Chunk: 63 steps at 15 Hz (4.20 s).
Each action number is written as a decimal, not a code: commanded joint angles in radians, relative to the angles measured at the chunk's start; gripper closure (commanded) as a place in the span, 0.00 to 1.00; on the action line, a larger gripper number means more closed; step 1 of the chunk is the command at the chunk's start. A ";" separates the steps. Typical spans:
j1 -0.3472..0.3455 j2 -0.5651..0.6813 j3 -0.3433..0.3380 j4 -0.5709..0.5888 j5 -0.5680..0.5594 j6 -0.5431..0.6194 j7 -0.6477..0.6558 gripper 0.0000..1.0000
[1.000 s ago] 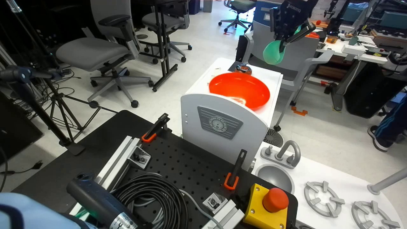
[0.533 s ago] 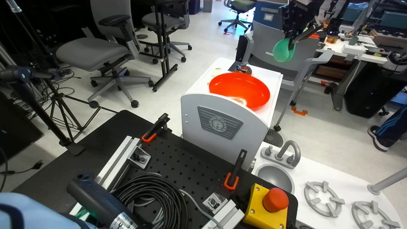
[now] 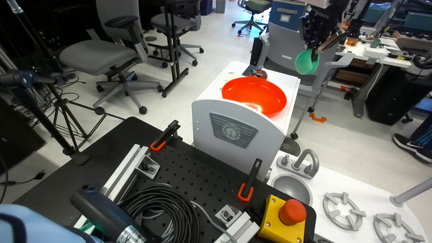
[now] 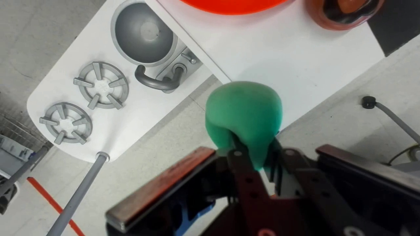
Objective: Pick up the green plush toy from the orange plate and put it on the counter
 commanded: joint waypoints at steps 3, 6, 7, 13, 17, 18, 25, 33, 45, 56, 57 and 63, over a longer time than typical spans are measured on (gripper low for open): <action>0.015 -0.007 0.002 -0.002 -0.011 -0.018 -0.018 0.96; 0.009 -0.012 0.022 -0.007 0.017 -0.023 -0.071 0.96; 0.008 -0.011 0.028 -0.005 0.023 -0.033 -0.083 0.96; 0.012 -0.006 0.033 0.003 0.021 -0.075 -0.083 0.91; 0.012 -0.003 0.032 0.006 0.017 -0.096 -0.080 0.96; 0.012 -0.002 0.031 0.006 0.016 -0.098 -0.080 0.96; 0.016 -0.001 0.030 0.004 0.006 -0.097 -0.078 0.96; 0.010 -0.004 0.044 0.005 0.021 -0.130 -0.133 0.95; 0.008 -0.005 0.045 0.009 0.017 -0.182 -0.159 0.00; 0.010 -0.014 0.045 0.001 0.011 -0.196 -0.169 0.00; 0.012 -0.016 0.044 -0.004 0.004 -0.194 -0.168 0.00; 0.012 0.000 0.042 -0.001 0.001 -0.191 -0.171 0.00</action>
